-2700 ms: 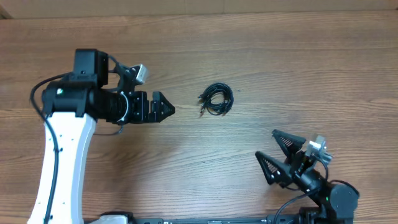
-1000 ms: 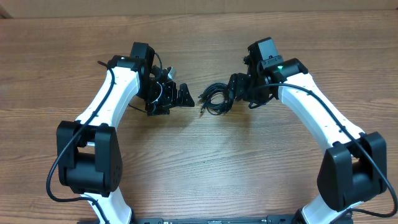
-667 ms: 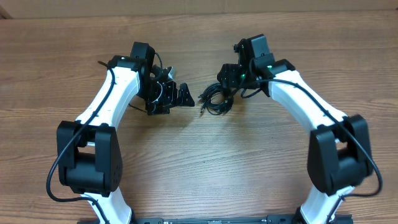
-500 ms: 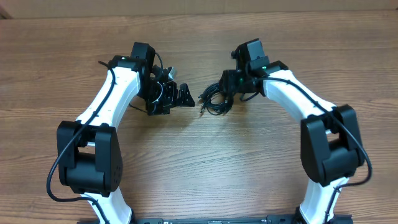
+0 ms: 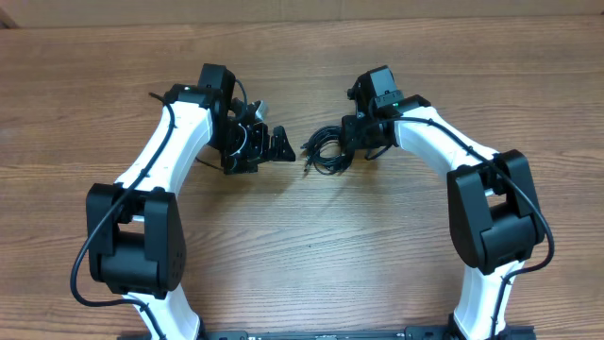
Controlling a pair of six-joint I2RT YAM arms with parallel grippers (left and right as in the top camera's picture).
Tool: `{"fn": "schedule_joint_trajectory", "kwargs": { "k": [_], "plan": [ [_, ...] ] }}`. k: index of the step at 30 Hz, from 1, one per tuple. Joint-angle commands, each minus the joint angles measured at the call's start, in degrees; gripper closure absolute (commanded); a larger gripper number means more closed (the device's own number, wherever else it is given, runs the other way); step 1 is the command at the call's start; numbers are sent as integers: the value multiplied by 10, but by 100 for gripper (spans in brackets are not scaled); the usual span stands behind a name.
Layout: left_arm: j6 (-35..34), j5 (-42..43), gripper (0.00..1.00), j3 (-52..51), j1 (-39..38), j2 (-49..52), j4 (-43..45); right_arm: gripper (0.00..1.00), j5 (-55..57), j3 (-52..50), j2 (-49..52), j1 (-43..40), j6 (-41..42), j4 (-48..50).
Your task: Untangle cables
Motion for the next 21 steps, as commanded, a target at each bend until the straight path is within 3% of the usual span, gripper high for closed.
{"fn": "schedule_joint_trajectory", "kwargs": {
  "k": [1, 5, 10, 21],
  "plan": [
    [13, -1, 0, 11, -4, 3, 5, 79, -21, -1, 8, 1, -1, 0],
    [13, -1, 0, 11, -4, 3, 9, 96, -66, 1, 8, 1, -1, 4],
    [13, 1, 0, 11, -5, 3, 8, 96, -76, 49, -7, 1, 38, -44],
    [9, 36, 0, 11, -5, 3, -5, 96, -185, 166, -114, 2, 42, -174]
  ]
}}
